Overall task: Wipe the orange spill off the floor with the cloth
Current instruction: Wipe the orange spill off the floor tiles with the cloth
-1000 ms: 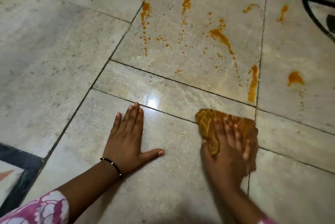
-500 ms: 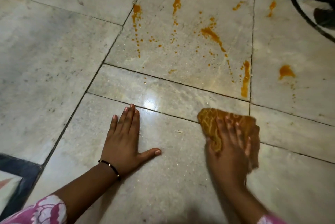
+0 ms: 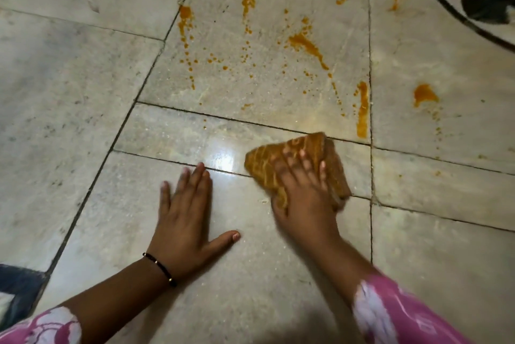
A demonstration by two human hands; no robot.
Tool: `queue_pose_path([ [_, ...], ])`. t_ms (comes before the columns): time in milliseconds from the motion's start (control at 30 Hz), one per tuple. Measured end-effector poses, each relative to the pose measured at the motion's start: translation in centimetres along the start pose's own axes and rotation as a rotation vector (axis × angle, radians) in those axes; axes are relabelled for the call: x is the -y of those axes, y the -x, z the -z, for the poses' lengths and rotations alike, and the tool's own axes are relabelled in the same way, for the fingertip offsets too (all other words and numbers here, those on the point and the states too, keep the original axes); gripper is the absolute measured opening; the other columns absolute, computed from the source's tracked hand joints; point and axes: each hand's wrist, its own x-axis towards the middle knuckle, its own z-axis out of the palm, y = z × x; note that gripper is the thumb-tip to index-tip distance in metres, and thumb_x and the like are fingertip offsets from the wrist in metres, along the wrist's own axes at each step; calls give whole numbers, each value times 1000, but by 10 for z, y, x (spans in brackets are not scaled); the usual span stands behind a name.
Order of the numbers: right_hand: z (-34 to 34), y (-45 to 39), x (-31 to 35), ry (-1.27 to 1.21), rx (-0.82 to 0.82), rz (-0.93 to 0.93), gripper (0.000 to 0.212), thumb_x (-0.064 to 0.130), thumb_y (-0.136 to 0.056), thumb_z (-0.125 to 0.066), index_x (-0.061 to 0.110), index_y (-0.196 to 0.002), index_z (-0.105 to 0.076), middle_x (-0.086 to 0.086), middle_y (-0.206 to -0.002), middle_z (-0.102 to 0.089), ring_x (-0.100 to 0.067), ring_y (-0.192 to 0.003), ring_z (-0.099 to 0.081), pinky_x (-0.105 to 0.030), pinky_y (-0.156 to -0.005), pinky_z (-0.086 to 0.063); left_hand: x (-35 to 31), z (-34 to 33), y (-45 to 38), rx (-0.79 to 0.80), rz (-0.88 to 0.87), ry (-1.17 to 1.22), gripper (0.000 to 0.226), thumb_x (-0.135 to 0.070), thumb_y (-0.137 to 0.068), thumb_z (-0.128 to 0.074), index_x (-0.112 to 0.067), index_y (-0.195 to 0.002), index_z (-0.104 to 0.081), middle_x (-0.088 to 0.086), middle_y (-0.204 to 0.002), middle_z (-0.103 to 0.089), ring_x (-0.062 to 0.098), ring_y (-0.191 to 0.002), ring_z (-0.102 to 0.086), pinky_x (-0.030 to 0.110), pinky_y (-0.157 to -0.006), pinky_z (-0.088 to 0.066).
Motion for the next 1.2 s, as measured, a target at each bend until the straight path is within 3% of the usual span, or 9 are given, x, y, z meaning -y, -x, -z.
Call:
queue_pose_path([
  [100,8,64,-25,57,78,140,61,42,-86,-41,30,-145,-28,3,-152,-30,-21,-143,-19,-42,-116,-5,-13,-1,-24,-12,-174,31,99,-72,-79,-43,-5,-148,-19,11,-158,-13,25,-145,-10,45,-115,-9],
  [267,33,78,-95,12,-155,-509,64,44,-82,-38,19,-141,-39,-8,-148,-38,-27,-140,-24,-45,-117,-5,-33,-9,-73,90,-326,-126,107,-82,-77,-31,-5,-149,-15,11,-158,-6,22,-146,-3,52,-115,-6],
  [367,34,23,-107,-1,-236,-672,63,39,-82,-44,13,-140,-41,-16,-145,-41,-37,-136,-30,-55,-114,-12,-34,-12,-76,112,-343,-205,104,-83,-79,-24,-6,-149,-19,9,-158,-11,22,-145,-9,53,-113,-8],
  [500,13,0,-58,44,-185,-436,57,30,-81,-53,15,-135,-48,-12,-140,-49,-35,-134,-36,-55,-113,-16,-34,-12,-75,111,-345,-216,103,-83,-79,-24,-7,-149,-22,8,-157,-14,22,-145,-12,51,-113,-10],
  [600,8,50,-35,56,-80,-212,58,37,-85,-44,25,-142,-36,3,-149,-37,-21,-140,-25,-42,-116,-9,-34,-12,-75,114,-335,-206,103,-83,-79,-24,-8,-149,-21,8,-157,-14,22,-145,-12,50,-113,-9],
  [733,21,92,-70,19,-138,-421,60,32,-80,-45,23,-140,-40,-3,-146,-42,-21,-138,-25,-39,-114,-7,-34,-12,-74,114,-324,-188,101,-82,-79,-24,-9,-149,-21,7,-157,-15,21,-145,-12,49,-113,-9],
  [867,34,27,-111,-3,-236,-657,56,21,-87,-58,16,-140,-42,-9,-148,-39,-31,-139,-26,-54,-115,-10,-33,-13,-74,113,-329,-187,101,-82,-80,-22,-9,-149,-20,7,-158,-13,20,-145,-11,49,-113,-9],
  [1033,20,-35,-74,13,-165,-430,53,34,-85,-51,18,-135,-48,-8,-144,-45,-31,-137,-30,-52,-115,-10,-34,-12,-75,120,-333,-204,101,-82,-80,-24,-9,-150,-17,6,-158,-10,20,-146,-7,49,-114,-7],
  [1200,15,49,-50,21,-122,-285,54,41,-88,-41,27,-140,-40,6,-150,-33,-19,-142,-22,-44,-116,-5,-34,-12,-75,129,-331,-195,100,-82,-80,-23,-9,-149,-19,7,-158,-13,20,-145,-9,49,-114,-8],
])
